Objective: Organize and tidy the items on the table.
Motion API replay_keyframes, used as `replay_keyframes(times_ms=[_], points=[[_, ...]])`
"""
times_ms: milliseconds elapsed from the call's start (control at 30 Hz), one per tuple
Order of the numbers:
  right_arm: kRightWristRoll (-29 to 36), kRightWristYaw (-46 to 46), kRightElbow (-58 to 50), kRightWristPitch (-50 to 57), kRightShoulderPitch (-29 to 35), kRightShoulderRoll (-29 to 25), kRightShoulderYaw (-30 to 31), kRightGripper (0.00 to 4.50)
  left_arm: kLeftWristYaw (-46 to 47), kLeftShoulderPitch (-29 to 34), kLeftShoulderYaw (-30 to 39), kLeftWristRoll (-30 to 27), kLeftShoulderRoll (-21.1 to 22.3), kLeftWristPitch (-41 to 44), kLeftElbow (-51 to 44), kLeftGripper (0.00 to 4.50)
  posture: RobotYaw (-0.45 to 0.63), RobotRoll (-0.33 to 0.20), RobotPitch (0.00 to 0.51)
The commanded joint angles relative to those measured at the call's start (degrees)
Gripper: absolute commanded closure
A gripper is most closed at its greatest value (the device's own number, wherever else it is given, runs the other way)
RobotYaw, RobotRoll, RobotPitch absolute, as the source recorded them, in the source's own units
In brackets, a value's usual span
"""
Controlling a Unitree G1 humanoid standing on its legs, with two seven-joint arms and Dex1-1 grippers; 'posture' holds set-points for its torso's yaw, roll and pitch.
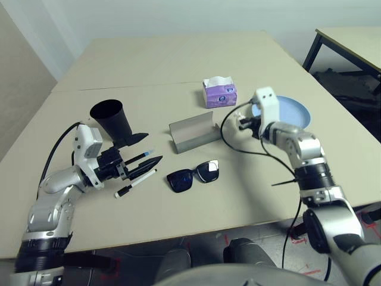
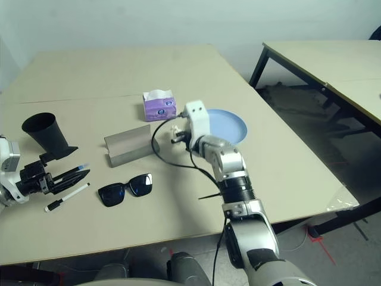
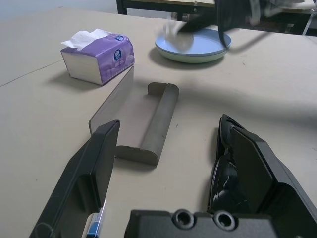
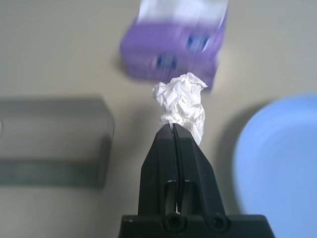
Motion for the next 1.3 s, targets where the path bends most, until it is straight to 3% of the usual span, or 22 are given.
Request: replay_keyframes(times_ms=[33, 133, 367, 533, 700, 833, 1000, 1100, 1200, 1300], points=[[-2.06, -1.25, 1.20, -0.24, -1.02, -3.67, -1.06, 4.47, -0.51, -0.40, -0.83, 0.42, -0.33, -0.07, 0.61, 0.00, -0.07, 0.000, 0.000], [-6.25, -1.86, 5.26, -2.25, -0.26, -7.74, 1.56, 4.47, -0.65, -0.78, -1.05, 0.53, -0.54, -0.25, 1.03, 0.00, -0.07, 0.000, 0.000], [-9.14, 0.56, 1.70, 0.67, 1.82, -11.90, 5.02, 1.97, -1.63, -1.00, -0.72, 0.49, -0.68, -0.71, 1.68, 0.00, -0.08, 0.000, 0.000], [-5.08, 12.44, -10.04, 3.88, 2.67, -16.83, 9.12, 0.03, -4.56, 0.37, -0.23, -0.19, 0.27, -1.09, 1.32, 0.00, -0.09, 0.000, 0.000], [-2.97, 30.64, -26.27, 0.94, 1.32, -26.47, 21.83, 0.03, -10.23, 4.57, 2.66, -1.25, 4.28, -2.03, 0.63, 0.00, -0.10, 0.000, 0.000], [-3.46, 38.35, -33.12, 0.00, -1.78, -27.66, 30.20, 0.03, -12.34, 7.97, 7.33, -1.94, 7.81, -2.24, 1.83, 0.00, -0.10, 0.000, 0.005], [-4.52, 39.77, -31.78, 3.55, -8.11, -20.54, 36.65, 0.03, -13.50, 13.35, 11.89, -1.70, 10.35, -2.33, 0.86, 0.00, -0.07, 0.000, 0.013], [-3.91, 38.81, -28.84, 6.19, -11.40, -13.48, 39.07, 0.03, -12.12, 15.78, 13.38, -1.69, 10.27, -1.68, -1.69, 0.00, -0.05, 0.000, 0.021], [-5.52, 36.93, -24.25, 4.81, -12.31, -6.94, 42.30, 0.03, -9.37, 17.20, 13.64, -2.21, 9.54, 0.00, -5.82, 0.00, -0.04, 0.000, 0.025], [-8.31, 35.43, -20.18, 0.80, -11.80, -3.78, 45.36, 0.03, -7.44, 17.61, 13.26, -2.43, 9.11, 1.52, -8.46, 0.00, -0.03, 0.000, 0.028]])
